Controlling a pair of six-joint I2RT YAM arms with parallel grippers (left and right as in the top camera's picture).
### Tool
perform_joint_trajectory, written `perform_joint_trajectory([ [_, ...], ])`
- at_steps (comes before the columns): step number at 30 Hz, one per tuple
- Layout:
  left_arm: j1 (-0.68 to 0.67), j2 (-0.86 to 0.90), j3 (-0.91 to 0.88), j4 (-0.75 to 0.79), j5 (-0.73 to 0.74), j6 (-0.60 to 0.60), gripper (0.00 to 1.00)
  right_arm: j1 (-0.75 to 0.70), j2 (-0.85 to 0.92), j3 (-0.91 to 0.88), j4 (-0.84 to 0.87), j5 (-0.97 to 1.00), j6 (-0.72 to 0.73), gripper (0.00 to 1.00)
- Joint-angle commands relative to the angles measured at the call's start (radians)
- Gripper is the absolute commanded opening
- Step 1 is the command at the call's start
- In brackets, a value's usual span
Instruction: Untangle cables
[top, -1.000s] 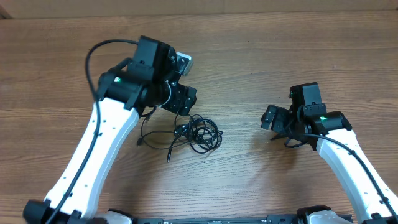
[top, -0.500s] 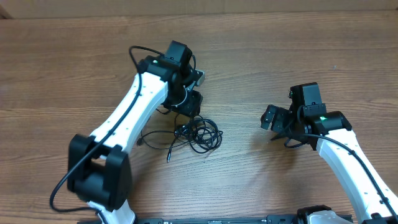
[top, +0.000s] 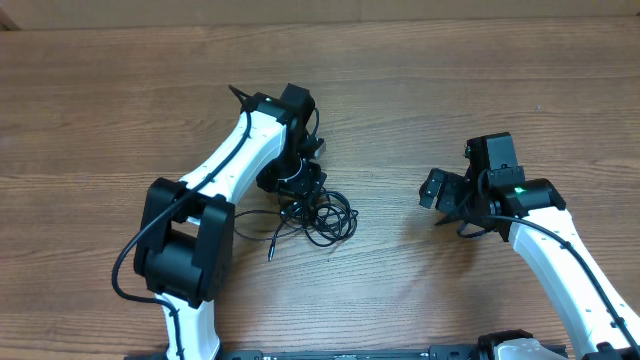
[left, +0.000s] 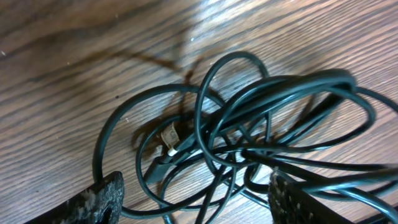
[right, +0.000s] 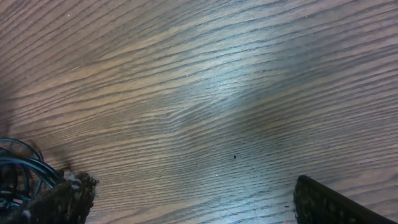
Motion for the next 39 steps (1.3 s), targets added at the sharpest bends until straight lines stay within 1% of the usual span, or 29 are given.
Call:
perform_joint_trajectory([
  [1, -0.005, 0.013, 0.021, -0.003, -0.021, -0.003, 0.75, -0.003, -0.002, 0.000, 0.001, -0.005, 0.004, 1.00],
  [4, -0.005, 0.010, 0.030, -0.017, -0.021, -0.003, 0.73, -0.003, -0.002, 0.000, 0.000, -0.004, 0.004, 1.00],
  [7, -0.002, 0.000, 0.085, -0.076, -0.066, -0.003, 0.80, -0.003, -0.002, 0.000, 0.001, -0.004, 0.004, 1.00],
  [11, 0.017, -0.008, 0.204, -0.159, -0.113, -0.003, 0.90, -0.003, -0.002, 0.000, 0.001, -0.004, 0.004, 1.00],
  [13, 0.033, -0.008, 0.237, -0.168, -0.115, -0.004, 0.94, -0.003, -0.002, 0.000, 0.001, -0.004, 0.004, 1.00],
  [15, 0.050, -0.006, 0.238, -0.151, -0.114, -0.035, 0.97, -0.003, -0.002, 0.000, 0.001, -0.004, 0.004, 1.00],
  [19, 0.065, 0.001, 0.204, -0.134, -0.108, -0.101, 0.93, -0.003, -0.002, 0.000, -0.002, -0.005, 0.004, 1.00],
  [23, 0.063, 0.001, 0.124, -0.098, -0.034, -0.105, 0.93, -0.003, -0.002, 0.000, 0.000, -0.004, 0.004, 1.00],
  [26, 0.056, 0.001, 0.056, -0.054, -0.009, -0.105, 0.92, -0.003, -0.002, 0.000, 0.001, -0.004, 0.004, 1.00],
  [30, 0.045, 0.002, -0.021, 0.018, 0.056, -0.105, 0.84, -0.003, -0.002, 0.000, 0.001, -0.005, 0.004, 1.00],
  [31, 0.044, 0.002, -0.032, 0.030, 0.067, -0.105, 0.80, -0.003, -0.002, 0.000, 0.001, -0.005, 0.004, 1.00],
  [32, 0.042, 0.002, -0.043, 0.046, 0.067, -0.105, 0.75, -0.003, -0.002, 0.000, 0.000, -0.005, 0.004, 1.00],
  [34, 0.040, 0.002, -0.053, 0.065, 0.067, -0.105, 0.61, -0.003, -0.002, 0.000, 0.000, -0.005, 0.004, 1.00],
  [35, 0.040, 0.002, -0.056, 0.074, 0.068, -0.105, 0.56, -0.003, -0.002, 0.000, -0.001, -0.005, 0.004, 1.00],
  [37, 0.039, 0.002, -0.061, 0.094, 0.068, -0.105, 0.53, -0.003, -0.002, 0.000, -0.003, -0.005, 0.004, 1.00],
  [39, 0.035, 0.002, -0.071, 0.121, 0.067, -0.105, 0.53, -0.003, -0.002, 0.000, -0.003, -0.005, 0.004, 1.00],
])
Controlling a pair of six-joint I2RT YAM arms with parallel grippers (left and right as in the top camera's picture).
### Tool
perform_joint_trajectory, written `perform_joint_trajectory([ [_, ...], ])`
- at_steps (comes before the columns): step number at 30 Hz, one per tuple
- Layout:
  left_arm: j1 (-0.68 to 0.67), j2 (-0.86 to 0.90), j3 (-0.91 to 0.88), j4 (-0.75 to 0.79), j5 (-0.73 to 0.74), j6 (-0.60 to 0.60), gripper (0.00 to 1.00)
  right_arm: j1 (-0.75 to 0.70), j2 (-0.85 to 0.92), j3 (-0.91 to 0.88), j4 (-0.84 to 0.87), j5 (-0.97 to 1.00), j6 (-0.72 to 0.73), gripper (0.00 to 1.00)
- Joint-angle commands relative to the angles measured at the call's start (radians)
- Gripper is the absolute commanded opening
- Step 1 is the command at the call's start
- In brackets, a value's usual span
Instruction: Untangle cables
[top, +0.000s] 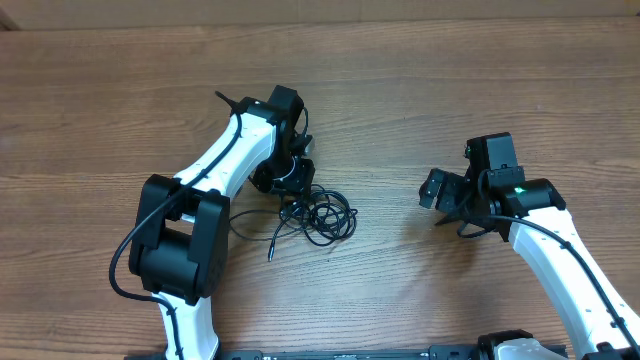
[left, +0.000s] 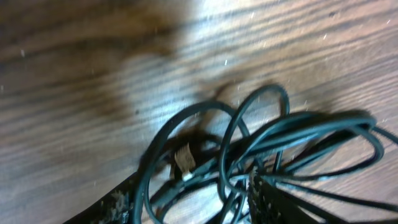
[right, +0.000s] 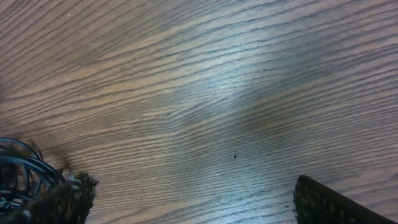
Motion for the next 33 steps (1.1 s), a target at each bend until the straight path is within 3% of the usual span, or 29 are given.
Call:
perform_joint_trajectory([
  [1, -0.014, 0.000, -0.021, 0.031, 0.024, -0.005, 0.52, -0.003, -0.002, 0.000, -0.002, -0.003, 0.004, 1.00],
  [10, -0.061, 0.000, -0.079, 0.106, 0.025, -0.004, 0.43, -0.003, -0.002, 0.000, -0.001, -0.003, 0.004, 1.00],
  [19, -0.085, 0.000, -0.098, 0.134, 0.023, -0.005, 0.10, -0.003, -0.002, 0.000, -0.002, -0.003, 0.005, 1.00],
  [25, -0.085, 0.000, -0.098, 0.130, 0.024, -0.005, 0.05, -0.002, -0.002, 0.000, 0.003, -0.008, 0.003, 1.00],
  [33, -0.084, -0.009, 0.014, 0.006, 0.028, 0.076, 0.04, 0.000, -0.002, 0.000, 0.128, -0.394, -0.349, 0.99],
])
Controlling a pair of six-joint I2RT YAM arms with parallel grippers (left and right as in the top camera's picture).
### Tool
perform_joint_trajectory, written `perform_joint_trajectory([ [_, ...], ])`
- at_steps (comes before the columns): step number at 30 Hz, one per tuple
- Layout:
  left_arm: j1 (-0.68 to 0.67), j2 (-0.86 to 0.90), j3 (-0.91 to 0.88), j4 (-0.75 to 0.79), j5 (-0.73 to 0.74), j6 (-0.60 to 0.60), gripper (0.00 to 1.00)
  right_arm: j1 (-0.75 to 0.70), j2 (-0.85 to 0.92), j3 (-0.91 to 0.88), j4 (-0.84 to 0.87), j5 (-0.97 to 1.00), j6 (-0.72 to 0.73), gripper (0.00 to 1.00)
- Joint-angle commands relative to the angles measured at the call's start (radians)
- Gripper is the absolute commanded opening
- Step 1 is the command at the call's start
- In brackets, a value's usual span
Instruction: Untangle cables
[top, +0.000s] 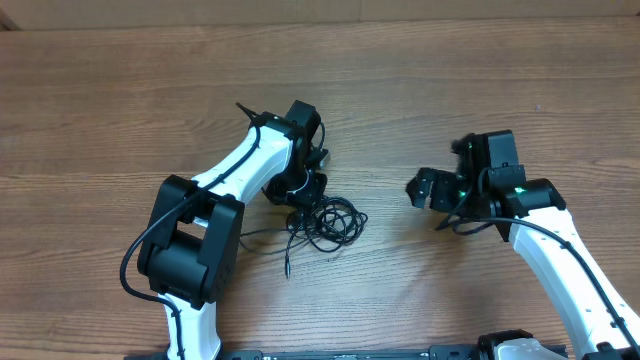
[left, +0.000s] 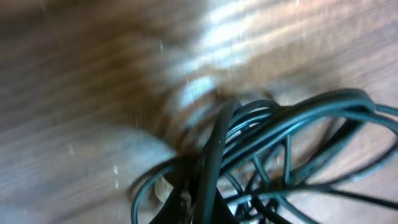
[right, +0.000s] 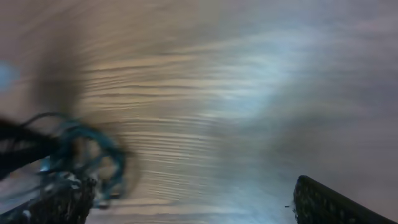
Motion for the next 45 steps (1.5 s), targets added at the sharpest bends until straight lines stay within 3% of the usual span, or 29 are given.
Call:
perform_joint_trajectory([
  [1, -0.005, -0.015, 0.104, -0.054, 0.021, 0.093, 0.04, 0.000, -0.002, 0.000, 0.060, -0.236, -0.208, 0.99],
  [9, -0.006, -0.066, 0.301, -0.194, 0.188, 0.306, 0.04, 0.000, -0.002, 0.000, 0.142, -0.425, -0.408, 0.95],
  [15, -0.006, -0.070, 0.360, -0.256, 0.269, 0.364, 0.04, 0.002, -0.002, 0.000, 0.142, -0.517, -0.411, 0.84],
  [27, -0.005, -0.074, 0.364, -0.319, 0.488, 0.502, 0.04, 0.013, -0.002, 0.000, 0.147, -0.513, -0.411, 0.75],
  [30, -0.005, -0.074, 0.364, -0.319, 0.511, 0.503, 0.04, 0.013, -0.002, 0.000, 0.146, -0.512, -0.411, 0.63],
  [38, -0.002, -0.074, 0.364, -0.322, 0.524, 0.517, 0.04, 0.013, -0.002, 0.000, 0.145, -0.479, -0.407, 0.18],
  [45, 0.022, -0.074, 0.364, -0.322, 0.524, 0.516, 0.04, 0.013, -0.002, 0.000, 0.107, -0.469, -0.407, 0.05],
])
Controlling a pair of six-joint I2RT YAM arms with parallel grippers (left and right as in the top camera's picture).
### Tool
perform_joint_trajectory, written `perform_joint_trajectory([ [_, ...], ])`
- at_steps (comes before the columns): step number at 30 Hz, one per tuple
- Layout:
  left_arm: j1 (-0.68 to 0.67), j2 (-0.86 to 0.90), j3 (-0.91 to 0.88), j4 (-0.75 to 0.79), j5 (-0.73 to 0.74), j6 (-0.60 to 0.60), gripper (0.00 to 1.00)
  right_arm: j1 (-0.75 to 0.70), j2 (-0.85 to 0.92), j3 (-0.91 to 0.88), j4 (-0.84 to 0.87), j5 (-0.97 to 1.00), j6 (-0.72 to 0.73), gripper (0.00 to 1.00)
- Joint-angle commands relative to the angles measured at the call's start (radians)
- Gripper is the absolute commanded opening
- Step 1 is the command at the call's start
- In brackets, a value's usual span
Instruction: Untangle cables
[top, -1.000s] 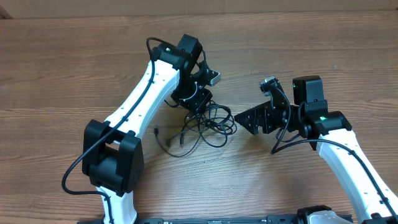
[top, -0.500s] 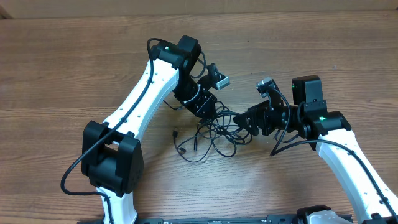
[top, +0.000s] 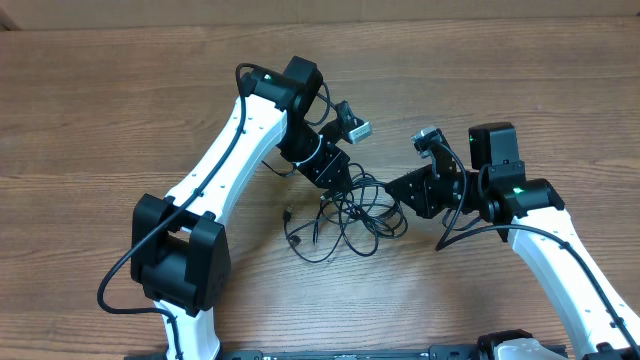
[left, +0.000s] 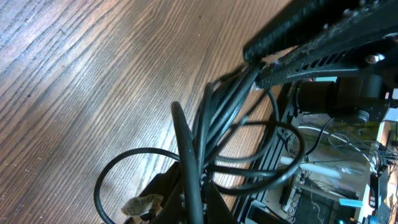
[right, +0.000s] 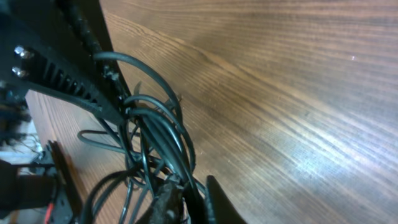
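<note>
A tangle of thin black cables (top: 345, 215) hangs and lies between my two grippers at the table's middle. My left gripper (top: 338, 172) is shut on a thicker black strand (left: 186, 143) at the tangle's upper left; the left wrist view shows that strand pinched between the jaws (left: 193, 202). At the tangle's right side my right gripper (top: 400, 190) is shut on a bundle of loops (right: 161, 130), its jaws closed round them (right: 189, 202). One loose plug end (top: 288, 213) lies on the wood at the left of the tangle.
The wooden table (top: 500, 80) stretches out on all sides. The two wrists stand close together over the tangle, about a hand's width apart. No other objects show.
My right gripper was open and apart to the right of the tangle; now it is shut on the tangle's right side. The left wrist has turned and the tangle sits further right, more spread out.
At first my left gripper stood open over the cable tangle and the right one open far to the right. Then the left jaws were narrower round the strands, then shut on a strand with the tangle shifted right. Now both grippers hold the tangle.
</note>
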Motion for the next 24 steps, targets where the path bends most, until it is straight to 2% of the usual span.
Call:
perform_joint_trajectory([
  [1, 0.019, -0.032, 0.028, -0.004, 0.045, 0.026, 0.04, 0.005, -0.002, 0.000, -0.018, 0.027, 0.002, 0.04],
  [5, 0.047, -0.032, 0.028, -0.006, 0.031, 0.026, 0.04, 0.005, -0.002, 0.000, -0.069, 0.167, 0.064, 0.04],
  [11, 0.066, -0.032, 0.028, -0.029, -0.041, 0.011, 0.04, 0.004, -0.002, 0.000, -0.156, 0.596, 0.344, 0.04],
  [15, 0.065, -0.032, 0.028, -0.037, -0.061, 0.011, 0.04, 0.004, -0.002, 0.000, -0.187, 0.713, 0.456, 0.04],
  [19, 0.065, -0.032, 0.028, -0.037, -0.061, 0.011, 0.04, 0.005, -0.002, 0.000, -0.164, 0.657, 0.468, 0.04],
  [21, 0.064, -0.032, 0.028, -0.038, -0.050, 0.011, 0.04, 0.005, -0.002, 0.000, -0.134, 0.506, 0.375, 0.08],
  [23, 0.064, -0.032, 0.028, -0.042, -0.034, 0.011, 0.04, 0.005, -0.002, 0.000, -0.101, 0.274, 0.208, 0.25],
  [24, 0.064, -0.032, 0.028, -0.046, -0.021, 0.014, 0.04, 0.005, -0.002, 0.000, -0.085, 0.160, 0.137, 0.39],
])
